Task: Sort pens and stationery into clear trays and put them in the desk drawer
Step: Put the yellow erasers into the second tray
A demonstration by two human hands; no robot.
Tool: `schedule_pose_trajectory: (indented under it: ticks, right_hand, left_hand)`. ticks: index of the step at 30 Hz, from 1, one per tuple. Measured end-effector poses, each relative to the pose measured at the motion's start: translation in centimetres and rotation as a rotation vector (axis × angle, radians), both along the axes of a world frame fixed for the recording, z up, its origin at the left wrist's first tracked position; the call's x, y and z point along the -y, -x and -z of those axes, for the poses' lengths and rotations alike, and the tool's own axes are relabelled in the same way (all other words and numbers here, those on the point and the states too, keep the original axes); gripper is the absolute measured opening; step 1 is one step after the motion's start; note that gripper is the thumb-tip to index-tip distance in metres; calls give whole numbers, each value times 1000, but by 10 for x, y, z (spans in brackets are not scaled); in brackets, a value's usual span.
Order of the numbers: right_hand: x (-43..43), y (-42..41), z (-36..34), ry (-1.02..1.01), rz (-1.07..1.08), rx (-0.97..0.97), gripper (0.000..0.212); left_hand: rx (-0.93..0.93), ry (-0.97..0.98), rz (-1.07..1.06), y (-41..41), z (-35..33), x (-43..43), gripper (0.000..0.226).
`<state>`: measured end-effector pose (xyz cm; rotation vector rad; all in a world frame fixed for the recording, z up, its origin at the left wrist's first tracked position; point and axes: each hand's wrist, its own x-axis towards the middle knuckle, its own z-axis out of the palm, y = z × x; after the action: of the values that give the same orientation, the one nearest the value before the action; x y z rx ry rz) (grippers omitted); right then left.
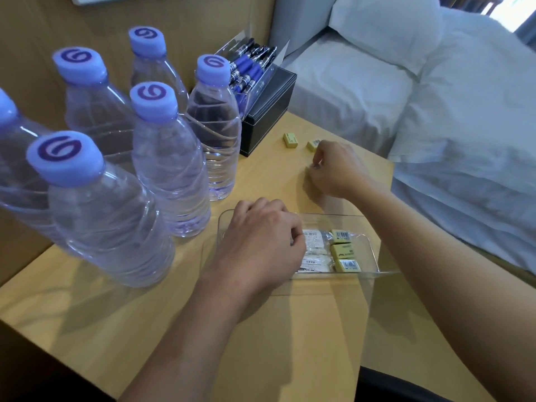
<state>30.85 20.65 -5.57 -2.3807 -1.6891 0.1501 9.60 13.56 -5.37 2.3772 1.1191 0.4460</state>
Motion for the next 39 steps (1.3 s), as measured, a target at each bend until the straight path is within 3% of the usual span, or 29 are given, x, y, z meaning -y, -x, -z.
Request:
schedule_pose_trajectory:
  ticks: [7,13,20,32,39]
  right_hand:
    - [-1,-21,-14,-127,159,-33,33]
    - [-42,-22,-28,-222,140,-95,13]
    - [-53,-21,-6,-78,90,-72,14]
    - [-53,-27,-2,-105,121,-142,7]
    - [-61,-16,-14,-123,-52,-192,30]
  left_hand:
    - [-13,4,-12,-1,-2,1,20]
    - [-27,11,-12,-2,-2,1,22]
    - [-22,10,-11,-2,-1,1,24]
    - [-22,15,-11,-2,-3,0,23]
    - [21,-13,-11,-3,-2,3,21]
